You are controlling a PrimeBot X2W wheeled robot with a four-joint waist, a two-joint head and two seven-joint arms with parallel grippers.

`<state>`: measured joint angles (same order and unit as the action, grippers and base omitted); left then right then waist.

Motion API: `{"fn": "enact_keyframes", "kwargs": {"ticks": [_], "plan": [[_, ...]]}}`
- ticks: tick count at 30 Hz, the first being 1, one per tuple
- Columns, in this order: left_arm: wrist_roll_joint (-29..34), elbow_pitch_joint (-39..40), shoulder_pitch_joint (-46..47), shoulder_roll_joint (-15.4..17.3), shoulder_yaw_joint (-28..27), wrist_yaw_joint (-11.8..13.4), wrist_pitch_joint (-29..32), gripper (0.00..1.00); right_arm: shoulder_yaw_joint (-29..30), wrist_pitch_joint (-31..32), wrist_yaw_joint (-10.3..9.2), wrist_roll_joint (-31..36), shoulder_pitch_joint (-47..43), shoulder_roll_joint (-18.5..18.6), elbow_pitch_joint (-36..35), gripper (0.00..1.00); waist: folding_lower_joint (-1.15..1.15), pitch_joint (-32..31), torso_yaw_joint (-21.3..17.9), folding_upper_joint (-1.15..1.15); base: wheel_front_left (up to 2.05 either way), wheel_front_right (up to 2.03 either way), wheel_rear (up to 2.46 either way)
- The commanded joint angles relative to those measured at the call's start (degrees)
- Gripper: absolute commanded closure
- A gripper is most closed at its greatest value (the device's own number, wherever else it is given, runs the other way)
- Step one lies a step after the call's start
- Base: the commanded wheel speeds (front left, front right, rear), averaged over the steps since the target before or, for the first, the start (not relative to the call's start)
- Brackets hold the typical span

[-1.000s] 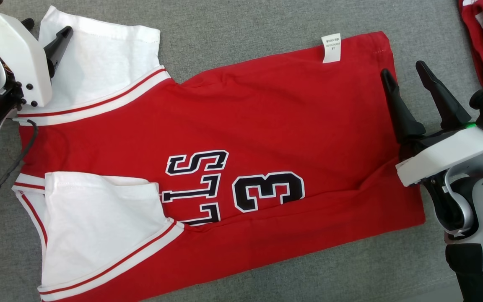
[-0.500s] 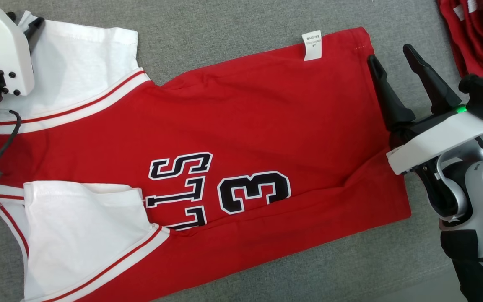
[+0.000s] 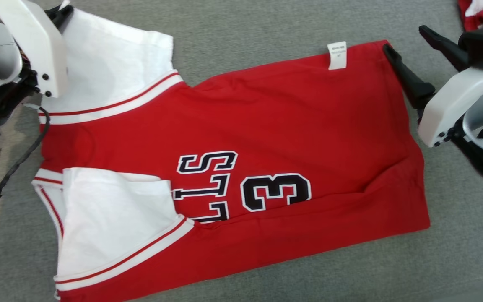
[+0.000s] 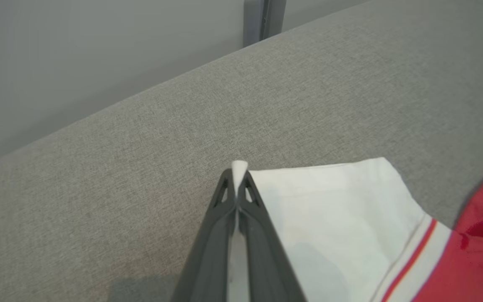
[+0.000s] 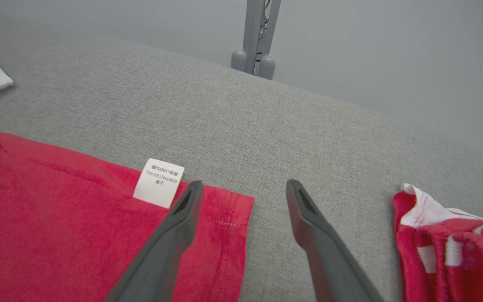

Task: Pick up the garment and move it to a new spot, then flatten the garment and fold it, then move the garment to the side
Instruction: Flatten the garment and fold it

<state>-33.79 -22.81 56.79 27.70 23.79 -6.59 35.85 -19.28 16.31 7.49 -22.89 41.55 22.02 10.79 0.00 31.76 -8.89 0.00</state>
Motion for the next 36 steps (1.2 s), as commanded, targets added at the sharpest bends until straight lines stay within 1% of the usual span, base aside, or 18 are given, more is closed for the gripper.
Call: {"fn": "enact_keyframes", "kwargs": {"ticks": [1, 8, 12, 16, 20, 27, 29, 31, 32, 33, 34, 36], "plan": [[-0.74, 1.46, -0.83, -0.18, 0.24, -0.35, -0.63, 1.0, -1.21, 1.79, 0.01, -0.82, 1.84, 1.87, 0.87, 0.0, 0.0, -1.06, 1.78, 0.0, 0.0, 0.0, 0.0], [-3.12, 7.78, -3.84, -1.23, 1.42, -0.64, -3.14, 1.0, -8.83, 11.3, 0.01, -4.81, 6.84, 9.89, 4.38, 0.0, 0.0, -1.8, 5.97, 0.0, 0.0, 0.0, 0.0], [-3.82, 10.16, -5.28, -1.82, 1.84, -0.71, -4.19, 1.0, -11.11, 13.51, 0.01, -6.78, 7.75, 12.84, 4.45, 0.0, 0.0, -1.61, 7.29, 0.0, 0.0, 0.0, 0.0], [-4.45, 11.64, -6.26, -2.07, 1.62, -0.59, -5.23, 1.0, -12.44, 14.66, 0.01, -8.18, 7.81, 14.32, 4.96, 0.0, 0.0, -1.15, 8.15, 0.0, 0.0, 0.0, 0.0], [-4.76, 12.33, -7.05, -2.12, 1.42, -0.19, -6.0, 1.0, -13.44, 15.19, 0.01, -9.05, 8.07, 14.62, 6.26, 0.0, 0.0, -0.66, 8.71, 0.0, 0.0, 0.0, 0.0], [-5.17, 12.2, -7.25, -2.7, 1.6, -0.07, -7.12, 1.0, -15.36, 14.56, 0.01, -10.01, 8.62, 13.13, 10.06, 0.0, 0.0, -0.39, 9.54, 0.0, 0.0, 0.0, 0.0], [-5.25, 12.01, -7.23, -2.85, 1.76, -0.09, -7.25, 1.0, -16.18, 14.39, 0.01, -10.49, 8.74, 12.92, 10.76, 0.5, 0.0, -0.46, 9.7, 0.0, 0.0, 0.0, 0.0], [-5.31, 11.94, -7.18, -2.77, 1.83, -0.11, -7.29, 1.0, -16.75, 14.3, 0.01, -10.93, 9.06, 13.0, 11.4, 0.62, 0.0, -0.6, 9.76, 0.0, 0.0, 0.0, 0.0], [-5.33, 11.93, -7.14, -2.68, 1.82, -0.11, -7.38, 1.0, -16.99, 14.26, 0.0, -11.06, 9.24, 13.16, 11.68, 0.7, 0.0, -0.7, 9.74, 0.0, 0.0, 0.0, 0.0], [-5.37, 11.92, -7.11, -2.56, 1.77, -0.12, -7.48, 1.0, -17.25, 14.13, 0.0, -11.4, 9.37, 13.32, 11.91, 0.98, 0.0, -0.82, 9.71, 0.0, 0.0, 0.0, 0.0], [-5.46, 11.9, -7.13, -2.42, 1.68, -0.12, -7.52, 1.0, -17.33, 13.93, -0.01, -11.54, 9.51, 13.44, 12.11, 1.0, 0.0, -0.96, 9.64, 0.0, 0.0, 0.0, 0.0], [-5.54, 11.96, -7.19, -2.3, 1.57, -0.1, -7.6, 1.0, -17.37, 13.77, -0.01, -11.48, 9.67, 13.61, 12.24, 1.0, 0.0, -1.11, 9.57, 0.0, 0.0, 0.0, 0.0]]}}
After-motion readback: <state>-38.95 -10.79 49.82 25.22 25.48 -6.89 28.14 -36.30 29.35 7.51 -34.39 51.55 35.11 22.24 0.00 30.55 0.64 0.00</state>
